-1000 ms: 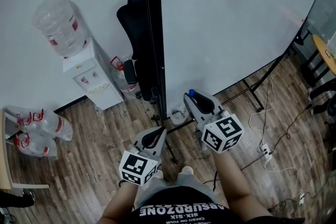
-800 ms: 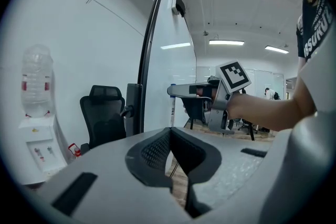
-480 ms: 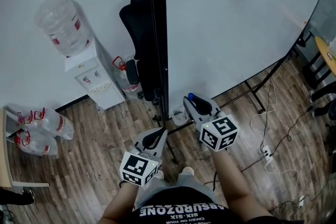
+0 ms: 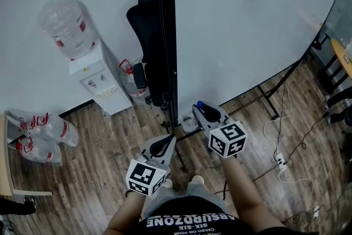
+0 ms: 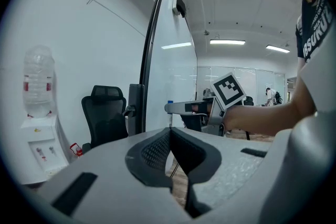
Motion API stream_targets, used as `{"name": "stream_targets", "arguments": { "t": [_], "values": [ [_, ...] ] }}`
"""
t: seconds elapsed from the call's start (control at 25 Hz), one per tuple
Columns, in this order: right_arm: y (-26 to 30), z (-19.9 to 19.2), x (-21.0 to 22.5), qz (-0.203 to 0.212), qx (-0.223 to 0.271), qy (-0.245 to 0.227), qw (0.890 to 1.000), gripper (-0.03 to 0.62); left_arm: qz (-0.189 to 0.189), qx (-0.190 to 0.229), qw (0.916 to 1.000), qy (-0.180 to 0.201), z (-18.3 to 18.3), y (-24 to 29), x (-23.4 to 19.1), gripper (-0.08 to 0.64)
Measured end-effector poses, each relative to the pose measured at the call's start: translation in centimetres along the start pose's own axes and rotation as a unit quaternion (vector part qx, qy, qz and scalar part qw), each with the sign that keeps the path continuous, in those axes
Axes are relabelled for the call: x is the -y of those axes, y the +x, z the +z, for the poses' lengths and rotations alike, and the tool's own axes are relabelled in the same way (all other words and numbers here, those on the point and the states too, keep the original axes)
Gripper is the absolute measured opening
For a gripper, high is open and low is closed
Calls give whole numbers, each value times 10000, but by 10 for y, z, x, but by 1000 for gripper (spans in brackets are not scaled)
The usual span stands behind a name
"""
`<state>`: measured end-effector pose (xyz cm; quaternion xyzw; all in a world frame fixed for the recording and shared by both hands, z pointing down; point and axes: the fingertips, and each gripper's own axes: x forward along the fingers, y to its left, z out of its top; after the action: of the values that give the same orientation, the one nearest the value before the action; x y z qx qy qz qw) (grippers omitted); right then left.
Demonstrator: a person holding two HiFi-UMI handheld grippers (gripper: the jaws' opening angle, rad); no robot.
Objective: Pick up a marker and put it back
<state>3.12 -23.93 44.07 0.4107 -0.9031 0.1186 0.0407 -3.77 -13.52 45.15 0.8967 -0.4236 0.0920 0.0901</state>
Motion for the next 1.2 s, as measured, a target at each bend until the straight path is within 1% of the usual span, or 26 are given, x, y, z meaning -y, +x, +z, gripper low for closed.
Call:
{"name": "stream_targets", "arguments": {
  "t": [1.2],
  "values": [
    [5,-49,4,26,-544,144,9984,72,14,-24,10000,0,-1,0,4,8]
  ]
}}
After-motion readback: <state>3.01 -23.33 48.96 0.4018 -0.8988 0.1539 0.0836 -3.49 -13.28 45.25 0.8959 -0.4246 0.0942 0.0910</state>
